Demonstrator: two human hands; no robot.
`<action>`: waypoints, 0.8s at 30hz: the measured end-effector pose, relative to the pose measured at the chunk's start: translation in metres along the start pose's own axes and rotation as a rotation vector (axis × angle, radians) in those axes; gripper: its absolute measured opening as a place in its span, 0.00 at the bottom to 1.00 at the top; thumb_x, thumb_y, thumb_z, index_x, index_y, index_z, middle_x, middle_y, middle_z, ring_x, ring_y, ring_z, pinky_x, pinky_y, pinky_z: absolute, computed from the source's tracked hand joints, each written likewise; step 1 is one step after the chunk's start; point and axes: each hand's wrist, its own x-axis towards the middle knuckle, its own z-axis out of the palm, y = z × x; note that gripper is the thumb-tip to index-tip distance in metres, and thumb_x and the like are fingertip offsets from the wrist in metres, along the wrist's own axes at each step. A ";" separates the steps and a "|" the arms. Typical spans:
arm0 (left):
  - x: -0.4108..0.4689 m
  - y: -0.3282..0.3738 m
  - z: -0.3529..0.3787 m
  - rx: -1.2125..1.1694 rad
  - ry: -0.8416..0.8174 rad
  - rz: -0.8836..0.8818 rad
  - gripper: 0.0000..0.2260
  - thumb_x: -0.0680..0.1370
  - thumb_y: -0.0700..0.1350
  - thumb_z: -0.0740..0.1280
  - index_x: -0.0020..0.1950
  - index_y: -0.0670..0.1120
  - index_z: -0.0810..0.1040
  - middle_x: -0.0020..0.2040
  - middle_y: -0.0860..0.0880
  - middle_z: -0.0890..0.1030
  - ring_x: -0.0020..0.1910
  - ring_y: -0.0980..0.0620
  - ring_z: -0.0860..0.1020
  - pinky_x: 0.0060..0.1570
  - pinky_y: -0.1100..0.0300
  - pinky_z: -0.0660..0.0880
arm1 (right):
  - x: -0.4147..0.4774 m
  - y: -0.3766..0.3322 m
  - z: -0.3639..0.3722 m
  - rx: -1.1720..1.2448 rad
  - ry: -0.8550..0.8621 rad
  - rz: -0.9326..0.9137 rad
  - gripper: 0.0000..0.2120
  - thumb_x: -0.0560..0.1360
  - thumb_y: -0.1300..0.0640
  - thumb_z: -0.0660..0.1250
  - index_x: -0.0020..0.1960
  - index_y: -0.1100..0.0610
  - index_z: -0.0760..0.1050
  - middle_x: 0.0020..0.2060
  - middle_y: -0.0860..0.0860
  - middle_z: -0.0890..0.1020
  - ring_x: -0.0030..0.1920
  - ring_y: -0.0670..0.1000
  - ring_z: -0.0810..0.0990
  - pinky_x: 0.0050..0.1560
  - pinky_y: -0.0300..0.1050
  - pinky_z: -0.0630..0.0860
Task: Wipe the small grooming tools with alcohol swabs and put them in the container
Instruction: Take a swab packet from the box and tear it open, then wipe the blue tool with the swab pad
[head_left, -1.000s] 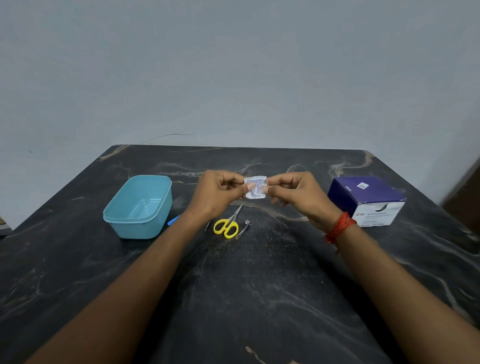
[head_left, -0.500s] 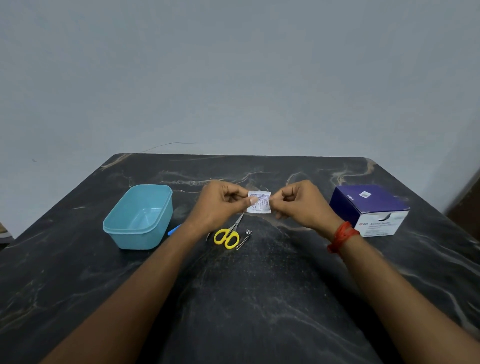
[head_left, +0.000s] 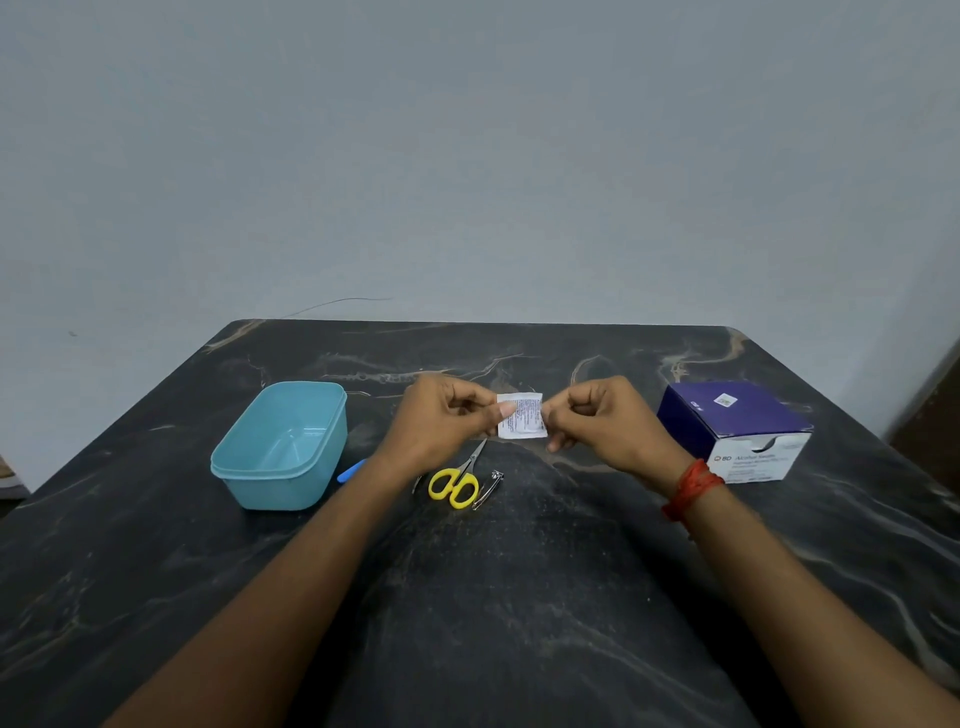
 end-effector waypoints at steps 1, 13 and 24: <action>0.001 -0.001 -0.001 0.027 -0.002 0.002 0.08 0.73 0.46 0.76 0.48 0.44 0.86 0.40 0.47 0.87 0.39 0.47 0.85 0.45 0.53 0.83 | 0.000 0.000 0.001 -0.048 0.013 -0.007 0.05 0.76 0.62 0.70 0.44 0.57 0.85 0.32 0.51 0.86 0.33 0.49 0.85 0.39 0.39 0.80; 0.004 0.003 -0.020 0.027 0.245 -0.082 0.07 0.73 0.43 0.75 0.48 0.41 0.85 0.37 0.44 0.86 0.33 0.54 0.83 0.38 0.63 0.82 | 0.006 0.021 -0.015 -0.025 0.228 0.099 0.06 0.75 0.63 0.70 0.41 0.61 0.83 0.35 0.52 0.87 0.32 0.49 0.85 0.39 0.43 0.82; 0.083 0.005 -0.034 0.501 0.235 -0.228 0.09 0.73 0.43 0.76 0.49 0.39 0.85 0.42 0.42 0.86 0.34 0.53 0.81 0.40 0.59 0.80 | 0.006 0.029 -0.004 0.310 0.248 0.175 0.04 0.74 0.66 0.71 0.40 0.65 0.82 0.37 0.57 0.86 0.32 0.47 0.79 0.35 0.41 0.76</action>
